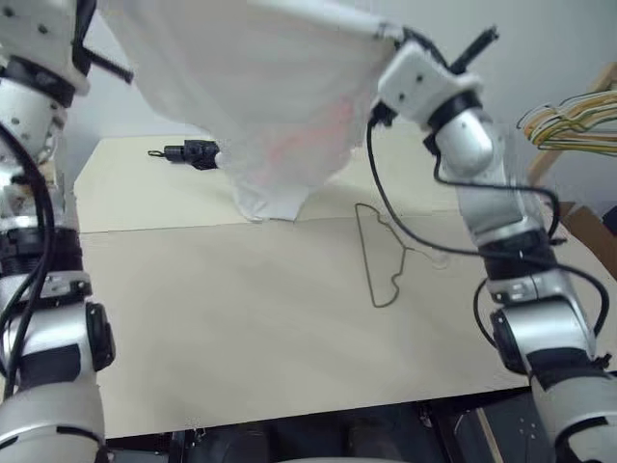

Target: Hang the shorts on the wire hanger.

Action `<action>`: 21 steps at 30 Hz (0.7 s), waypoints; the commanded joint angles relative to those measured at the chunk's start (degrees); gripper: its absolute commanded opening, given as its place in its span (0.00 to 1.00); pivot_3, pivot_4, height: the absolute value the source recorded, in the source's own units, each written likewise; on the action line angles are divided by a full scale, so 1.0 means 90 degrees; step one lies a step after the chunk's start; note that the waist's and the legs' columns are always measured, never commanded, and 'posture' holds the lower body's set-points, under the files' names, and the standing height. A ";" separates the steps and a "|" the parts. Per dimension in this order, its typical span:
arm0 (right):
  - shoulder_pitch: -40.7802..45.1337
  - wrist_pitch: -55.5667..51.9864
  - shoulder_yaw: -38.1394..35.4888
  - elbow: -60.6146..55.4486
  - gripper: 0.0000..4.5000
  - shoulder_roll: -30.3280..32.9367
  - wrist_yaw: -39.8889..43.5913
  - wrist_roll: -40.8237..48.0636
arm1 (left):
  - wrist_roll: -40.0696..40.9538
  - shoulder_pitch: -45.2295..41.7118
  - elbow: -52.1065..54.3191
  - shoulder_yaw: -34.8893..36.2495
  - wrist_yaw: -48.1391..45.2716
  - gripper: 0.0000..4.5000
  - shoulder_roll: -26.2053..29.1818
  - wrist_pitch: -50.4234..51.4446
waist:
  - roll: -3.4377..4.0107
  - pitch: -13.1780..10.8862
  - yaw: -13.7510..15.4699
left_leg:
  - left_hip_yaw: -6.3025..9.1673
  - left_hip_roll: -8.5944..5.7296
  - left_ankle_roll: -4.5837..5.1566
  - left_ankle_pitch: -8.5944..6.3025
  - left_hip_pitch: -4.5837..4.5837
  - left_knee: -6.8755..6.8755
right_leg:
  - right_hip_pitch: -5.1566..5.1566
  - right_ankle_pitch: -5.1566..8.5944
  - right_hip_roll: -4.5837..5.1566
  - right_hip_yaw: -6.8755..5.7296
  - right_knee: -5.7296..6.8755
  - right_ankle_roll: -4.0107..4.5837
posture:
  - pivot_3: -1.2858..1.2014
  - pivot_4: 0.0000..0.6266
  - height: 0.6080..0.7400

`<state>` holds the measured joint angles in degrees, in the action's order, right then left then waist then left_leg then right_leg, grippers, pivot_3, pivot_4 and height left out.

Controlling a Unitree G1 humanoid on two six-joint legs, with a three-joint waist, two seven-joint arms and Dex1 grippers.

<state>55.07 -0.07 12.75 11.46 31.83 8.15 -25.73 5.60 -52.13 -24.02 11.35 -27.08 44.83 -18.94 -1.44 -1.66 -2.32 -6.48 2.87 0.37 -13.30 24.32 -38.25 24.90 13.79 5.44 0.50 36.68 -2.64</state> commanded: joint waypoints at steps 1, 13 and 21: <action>-0.0726 0.0140 -0.0182 -0.0923 0.00 0.0475 0.0498 -0.0097 | 0.0892 0.0773 0.0818 0.0478 -0.1093 0.00 0.0552 0.0452 | 0.0000 0.0000 -0.0060 | 0.0001 0.0001 0.0004 0.0005 -0.0003 -0.0007 | -0.0008 0.0000 -0.0001 0.0000 0.0000 0.0001 | 0.54 0.00 1.00; -0.3353 0.1375 0.0710 -0.2577 0.00 0.2269 0.4529 0.1132 | 0.1982 0.5538 0.4056 0.0462 -0.4450 0.00 0.1972 0.2116 | -0.0001 -0.0026 -0.0032 | -0.0010 0.0018 0.0098 -0.0049 -0.0168 -0.0070 | -0.0163 0.0018 0.0006 0.0013 0.0013 0.0011 | 0.53 0.00 1.00; -0.4168 0.1378 0.0563 -0.3425 0.00 0.3170 0.6118 0.2120 | 0.2040 0.7539 0.5099 0.0865 -0.5484 0.00 0.2367 0.2554 | -0.0004 -0.0026 0.0015 | -0.0018 0.0023 0.0093 -0.0066 -0.0213 -0.0058 | -0.0191 0.0053 0.0009 0.0016 0.0018 0.0039 | 0.53 0.00 1.00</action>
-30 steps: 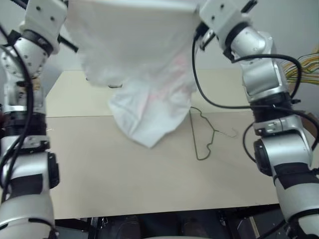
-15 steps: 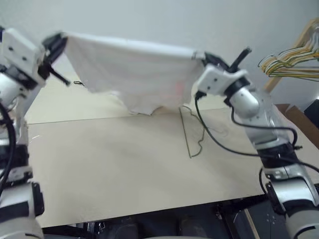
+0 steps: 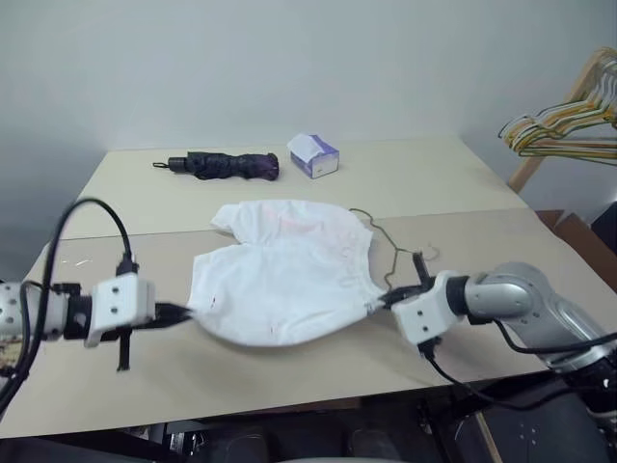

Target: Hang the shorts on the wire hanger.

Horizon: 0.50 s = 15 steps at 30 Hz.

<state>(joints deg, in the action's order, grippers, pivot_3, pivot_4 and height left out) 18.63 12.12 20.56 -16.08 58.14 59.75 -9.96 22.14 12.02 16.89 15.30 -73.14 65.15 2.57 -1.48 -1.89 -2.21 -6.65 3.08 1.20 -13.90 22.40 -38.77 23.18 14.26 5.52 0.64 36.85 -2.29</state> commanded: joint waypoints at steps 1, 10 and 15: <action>-0.0197 0.0045 -0.0329 -0.0423 0.00 0.0315 0.0493 0.0444 | 0.0271 0.0659 0.0735 0.0542 -0.0481 0.00 0.0102 0.0250 | 0.0000 0.0000 0.0007 | -0.0002 0.0000 0.0001 -0.0001 0.0000 0.0000 | 0.0001 0.0002 0.0001 0.0000 0.0000 0.0002 | 0.53 0.00 1.00; -0.0698 -0.0225 -0.0747 -0.0975 0.00 0.0902 0.1605 0.1877 | 0.0900 0.1816 0.1567 0.1915 -0.1470 0.00 0.0066 0.1016 | -0.0001 -0.0002 0.0103 | 0.0000 0.0008 -0.0041 -0.0027 -0.0033 -0.0005 | 0.0001 0.0034 0.0001 -0.0004 -0.0003 -0.0012 | 0.53 0.00 1.00; -0.0632 -0.0455 -0.1014 -0.0970 0.00 0.0984 0.1977 0.2424 | 0.1167 0.1540 0.1556 0.2181 -0.1872 0.00 0.0241 0.1324 | -0.0002 -0.0001 0.0171 | -0.0001 0.0009 -0.0042 -0.0030 -0.0034 -0.0006 | 0.0001 0.0035 0.0002 -0.0003 -0.0008 -0.0012 | 0.54 0.00 1.00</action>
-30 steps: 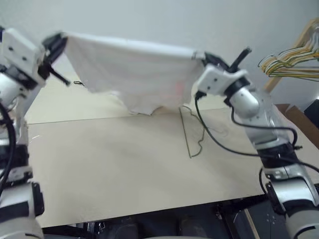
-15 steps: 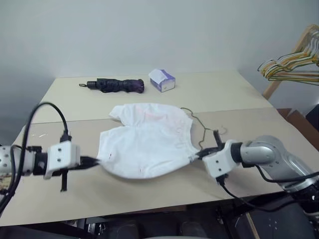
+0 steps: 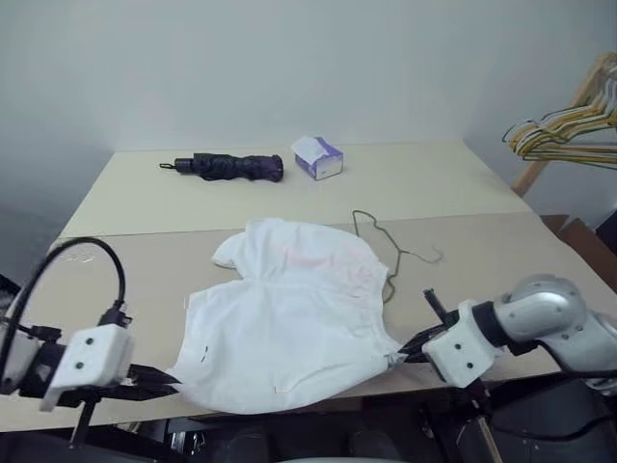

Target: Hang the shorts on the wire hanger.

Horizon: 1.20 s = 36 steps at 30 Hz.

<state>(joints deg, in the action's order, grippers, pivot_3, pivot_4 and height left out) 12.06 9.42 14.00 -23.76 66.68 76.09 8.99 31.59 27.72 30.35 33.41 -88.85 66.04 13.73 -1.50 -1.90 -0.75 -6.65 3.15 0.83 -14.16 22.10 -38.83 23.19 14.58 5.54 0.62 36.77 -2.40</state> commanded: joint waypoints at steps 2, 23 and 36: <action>0.0284 -0.0505 -0.0260 -0.0030 0.00 -0.0113 0.0173 0.0459 | -0.0280 -0.0647 -0.0140 -0.0343 0.0181 0.00 0.0140 -0.0179 | 0.0001 -0.0001 0.0032 | 0.0000 -0.0001 0.0000 0.0000 0.0002 0.0001 | 0.0001 0.0001 0.0000 -0.0001 -0.0001 0.0000 | 0.54 0.00 1.00; 0.6140 -0.0514 -0.0232 0.5521 0.00 -0.3478 -0.9188 -0.4141 | -0.4049 -0.9762 -0.4740 -0.2425 0.8386 0.00 -0.2964 -0.1988 | -0.0030 0.0056 -0.0042 | 0.0021 -0.0041 -0.0072 0.0091 0.0272 0.0111 | 0.0300 -0.0111 0.0016 -0.0091 0.0038 0.0001 | 0.53 0.00 1.00; 0.2496 0.1505 0.1290 0.3446 0.00 -0.2274 -0.5777 -0.4237 | -0.1584 -0.4358 -0.1820 -0.1932 0.3544 0.00 -0.0892 -0.1958 | -0.0021 0.0052 -0.0372 | 0.0012 -0.0025 0.0041 0.0051 0.0104 0.0060 | 0.0070 -0.0123 0.0038 -0.0144 -0.0059 0.0027 | 0.54 0.00 1.00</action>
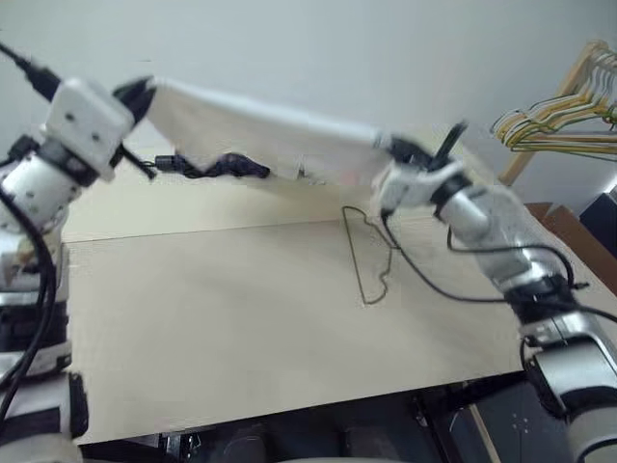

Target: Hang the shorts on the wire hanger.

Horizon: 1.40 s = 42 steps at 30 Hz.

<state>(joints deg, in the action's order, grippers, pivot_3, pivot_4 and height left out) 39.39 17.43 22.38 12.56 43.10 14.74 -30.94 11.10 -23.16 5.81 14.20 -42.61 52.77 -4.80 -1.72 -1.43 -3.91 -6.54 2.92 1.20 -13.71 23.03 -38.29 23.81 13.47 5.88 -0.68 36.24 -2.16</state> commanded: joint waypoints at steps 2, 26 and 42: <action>-0.1002 0.0749 0.0543 -0.0953 0.00 0.0465 0.1559 0.0183 | 0.0713 0.2400 0.1281 0.0301 -0.2115 0.00 0.0939 0.0260 | 0.0012 -0.0005 0.0011 | -0.0006 0.0003 0.0009 -0.0007 -0.0042 0.0003 | -0.0039 0.0006 0.0002 0.0007 0.0004 0.0002 | 0.54 0.00 1.00; -0.2004 0.0806 0.0224 -0.2544 0.00 0.0886 0.3826 0.0701 | -0.0309 0.6288 0.3220 0.1375 -0.4434 0.00 0.1772 0.1234 | 0.0004 -0.0003 0.0374 | -0.0015 0.0024 -0.0041 -0.0025 -0.0105 -0.0014 | -0.0065 0.0054 -0.0005 -0.0004 0.0004 0.0019 | 0.55 0.00 1.00; -0.2489 -0.0576 -0.1023 -0.3294 1.00 0.1265 0.4563 0.3547 | -0.0106 0.5578 0.2151 0.1930 -0.4765 0.95 0.1726 0.0796 | 0.0007 -0.0006 0.0405 | -0.0012 0.0037 -0.0024 -0.0019 -0.0101 -0.0014 | -0.0065 0.0054 -0.0010 -0.0006 0.0000 0.0024 | 0.54 0.00 1.00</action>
<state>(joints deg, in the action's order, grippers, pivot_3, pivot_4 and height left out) 16.59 20.23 17.81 -14.09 54.59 55.75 -4.54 7.17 28.80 25.56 28.70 -85.00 68.50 2.29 -1.65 -1.49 -0.27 -6.65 3.32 0.95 -13.89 22.11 -38.41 23.24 13.93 5.76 -0.73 36.22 -1.90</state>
